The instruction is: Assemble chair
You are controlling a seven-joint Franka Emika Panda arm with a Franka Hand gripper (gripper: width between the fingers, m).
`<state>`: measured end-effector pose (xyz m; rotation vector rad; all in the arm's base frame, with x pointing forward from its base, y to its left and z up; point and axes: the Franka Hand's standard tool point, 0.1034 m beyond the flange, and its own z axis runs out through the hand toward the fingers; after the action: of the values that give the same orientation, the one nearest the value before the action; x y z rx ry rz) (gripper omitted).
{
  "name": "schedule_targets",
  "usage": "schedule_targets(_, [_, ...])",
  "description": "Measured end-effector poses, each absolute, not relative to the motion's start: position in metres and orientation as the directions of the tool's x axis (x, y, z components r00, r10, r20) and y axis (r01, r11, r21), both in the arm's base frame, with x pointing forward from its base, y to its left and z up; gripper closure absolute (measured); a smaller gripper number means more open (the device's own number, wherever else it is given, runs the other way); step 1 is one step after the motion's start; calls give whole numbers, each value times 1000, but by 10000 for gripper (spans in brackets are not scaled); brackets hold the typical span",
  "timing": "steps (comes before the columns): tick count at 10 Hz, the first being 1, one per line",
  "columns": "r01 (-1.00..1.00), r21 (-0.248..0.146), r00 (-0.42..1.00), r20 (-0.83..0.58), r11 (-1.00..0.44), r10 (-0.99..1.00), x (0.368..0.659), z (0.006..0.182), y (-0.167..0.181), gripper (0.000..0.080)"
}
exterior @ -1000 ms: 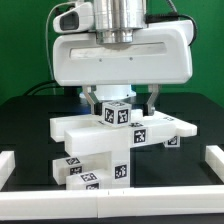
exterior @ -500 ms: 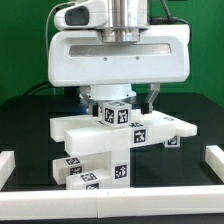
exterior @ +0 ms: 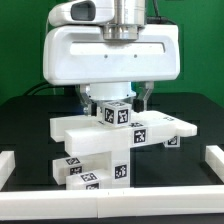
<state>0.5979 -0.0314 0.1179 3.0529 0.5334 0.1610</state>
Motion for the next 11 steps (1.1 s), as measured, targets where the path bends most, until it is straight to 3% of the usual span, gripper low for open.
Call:
schedule_targets(1, [331,55,937,96,-942,335,598,118,-31,291])
schedule_targets(2, [299,52,948,98,-953,303,598,118,-31,512])
schedule_targets(6, [-54,13,992,113,-998,-52,599,117,-31,515])
schedule_targets(8, [-208,-4,971,117,-978,-207,602,117,-34,515])
schedule_targets(11, [-466,-61,876,108,-883,-470,603,117,-39,515])
